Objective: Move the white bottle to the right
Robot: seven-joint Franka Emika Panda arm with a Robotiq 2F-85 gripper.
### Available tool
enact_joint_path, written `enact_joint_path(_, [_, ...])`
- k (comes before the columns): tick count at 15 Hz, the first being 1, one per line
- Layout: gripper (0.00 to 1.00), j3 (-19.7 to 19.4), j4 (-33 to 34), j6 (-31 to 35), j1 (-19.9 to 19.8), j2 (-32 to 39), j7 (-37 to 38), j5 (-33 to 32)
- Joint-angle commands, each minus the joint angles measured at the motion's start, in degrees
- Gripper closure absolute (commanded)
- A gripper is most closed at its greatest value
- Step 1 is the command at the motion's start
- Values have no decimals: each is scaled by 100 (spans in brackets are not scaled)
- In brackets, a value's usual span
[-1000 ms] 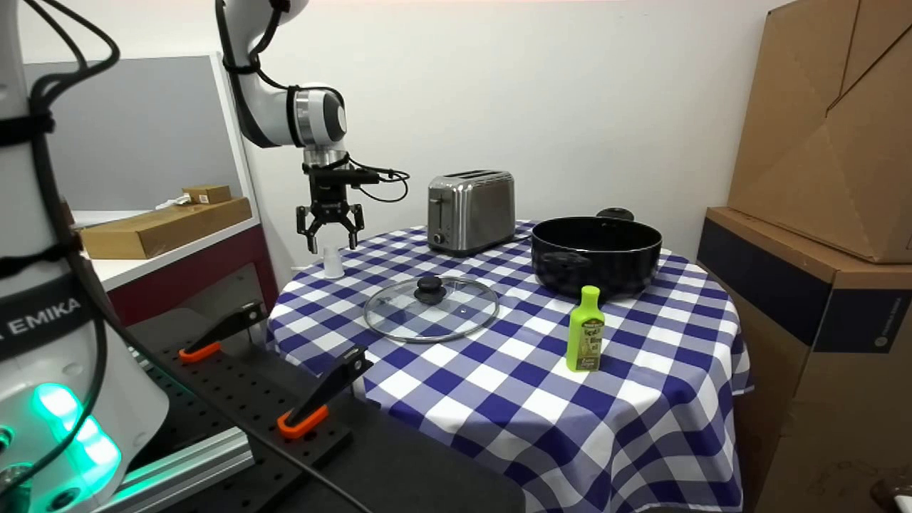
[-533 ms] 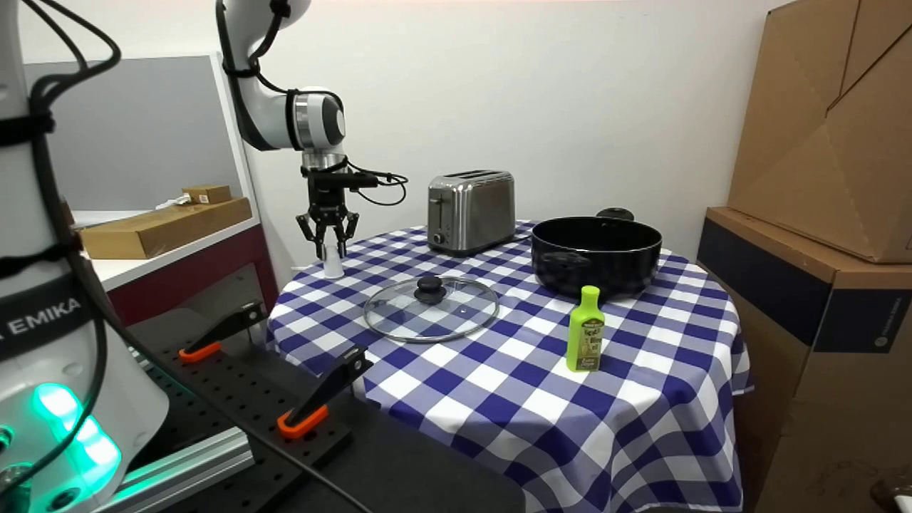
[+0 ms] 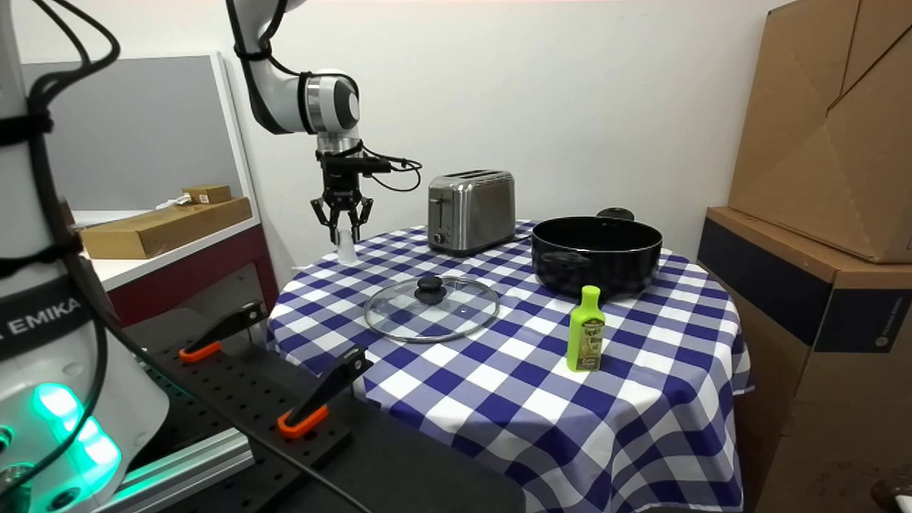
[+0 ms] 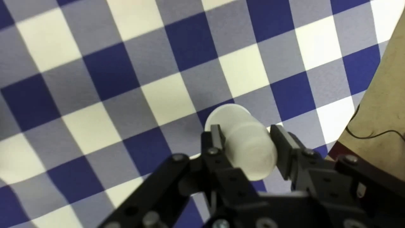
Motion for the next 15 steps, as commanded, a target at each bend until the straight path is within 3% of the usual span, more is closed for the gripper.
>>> enact_joint_path(1, [84, -55, -266, -174, -485, -705, -122, 418])
enact_joint_path(8, [84, -540, -1135, -255, -1213, -2011, 108, 946])
enact_joint_path(15, [84, -1453, -2227, 14, -1569, -3005, 551, 738])
